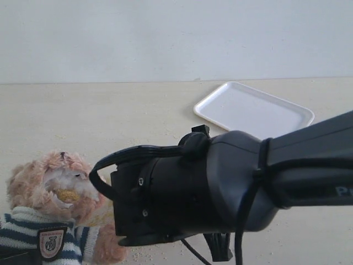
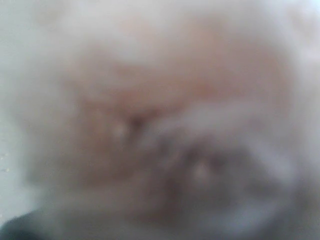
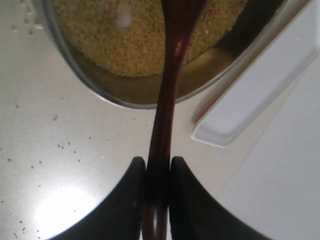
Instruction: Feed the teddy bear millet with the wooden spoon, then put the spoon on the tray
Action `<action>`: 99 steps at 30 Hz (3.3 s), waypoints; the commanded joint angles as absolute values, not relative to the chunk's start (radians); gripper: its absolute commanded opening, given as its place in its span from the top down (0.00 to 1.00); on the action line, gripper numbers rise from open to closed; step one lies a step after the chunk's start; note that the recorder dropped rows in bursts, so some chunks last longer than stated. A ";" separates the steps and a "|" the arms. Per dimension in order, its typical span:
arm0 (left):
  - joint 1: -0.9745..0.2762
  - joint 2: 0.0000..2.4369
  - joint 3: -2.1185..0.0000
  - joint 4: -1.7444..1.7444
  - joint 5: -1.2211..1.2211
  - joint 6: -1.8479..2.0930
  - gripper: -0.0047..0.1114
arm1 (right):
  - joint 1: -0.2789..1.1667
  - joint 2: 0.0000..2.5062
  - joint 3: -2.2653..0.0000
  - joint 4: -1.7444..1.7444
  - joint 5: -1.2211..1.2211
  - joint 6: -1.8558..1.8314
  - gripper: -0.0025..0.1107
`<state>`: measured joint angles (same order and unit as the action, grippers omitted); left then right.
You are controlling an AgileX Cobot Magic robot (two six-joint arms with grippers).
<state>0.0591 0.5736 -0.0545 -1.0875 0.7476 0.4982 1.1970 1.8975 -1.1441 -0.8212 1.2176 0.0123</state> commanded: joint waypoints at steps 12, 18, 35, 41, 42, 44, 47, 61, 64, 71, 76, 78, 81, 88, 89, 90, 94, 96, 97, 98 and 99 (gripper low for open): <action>0.060 0.565 -0.054 -1.111 0.748 0.502 0.92 | 1.196 1.896 -1.210 -0.632 1.221 -0.018 0.95; 0.060 0.565 -0.054 -1.111 0.751 0.502 0.92 | 1.174 1.896 -1.210 -0.580 1.221 0.000 0.95; 0.060 0.565 -0.054 -1.111 0.751 0.502 0.92 | 1.146 1.894 -1.270 -0.557 1.221 0.019 0.95; 0.060 0.565 -0.054 -1.111 0.748 0.502 0.92 | 1.146 1.894 -1.319 -0.528 1.221 0.017 0.95; 0.060 0.565 -0.054 -1.111 0.748 0.502 0.92 | 1.146 1.894 -1.319 -0.523 1.221 0.017 0.95; 0.060 0.565 -0.054 -1.111 0.748 0.502 0.92 | 1.136 1.894 -1.319 -0.508 1.221 0.019 0.95; 0.060 0.565 -0.054 -1.111 0.748 0.502 0.92 | 1.117 1.894 -1.319 -0.497 1.221 0.056 0.95; 0.060 0.565 -0.054 -1.111 0.750 0.502 0.92 | 1.076 1.789 -1.283 -0.468 1.221 0.140 0.95; 0.060 0.565 -0.054 -1.111 0.750 0.502 0.92 | 1.076 1.725 -1.229 -0.449 1.221 0.167 0.95; 0.060 0.565 -0.054 -1.111 0.748 0.502 0.92 | 1.012 1.355 -0.780 -0.250 0.842 0.430 0.95; 0.060 0.565 -0.054 -1.111 0.751 0.502 0.92 | 0.883 1.217 -0.491 -0.007 0.569 0.451 0.95; 0.060 0.565 -0.054 -1.111 0.751 0.502 0.92 | 0.833 1.219 -0.444 0.012 0.538 0.428 0.95; 0.060 0.565 -0.054 -1.111 0.751 0.502 0.92 | 0.783 1.219 -0.396 0.020 0.488 0.403 0.95; 0.060 0.565 -0.054 -1.111 0.749 0.502 0.92 | 0.764 1.226 -0.371 0.039 0.424 0.380 0.95; 0.060 0.565 -0.054 -1.111 0.749 0.502 0.92 | 0.764 1.234 -0.371 0.045 0.416 0.374 0.95; 0.060 0.565 -0.054 -1.111 0.749 0.502 0.92 | 0.764 1.243 -0.371 0.053 0.414 0.365 0.95; 0.060 0.565 -0.054 -1.111 0.749 0.502 0.92 | 0.764 1.334 -0.371 0.058 0.362 0.338 0.95; 0.060 0.565 -0.054 -1.111 0.749 0.502 0.92 | 0.764 1.367 -0.371 0.058 0.336 0.322 0.95; 0.060 0.565 -0.054 -1.111 0.749 0.502 0.92 | 0.764 1.388 -0.371 0.058 0.315 0.320 0.95; 0.060 0.565 -0.054 -1.111 0.749 0.502 0.92 | 0.764 1.396 -0.371 0.058 0.308 0.318 0.95; 0.060 0.565 -0.054 -1.111 0.750 0.502 0.92 | 0.764 1.417 -0.371 0.058 0.290 0.315 0.95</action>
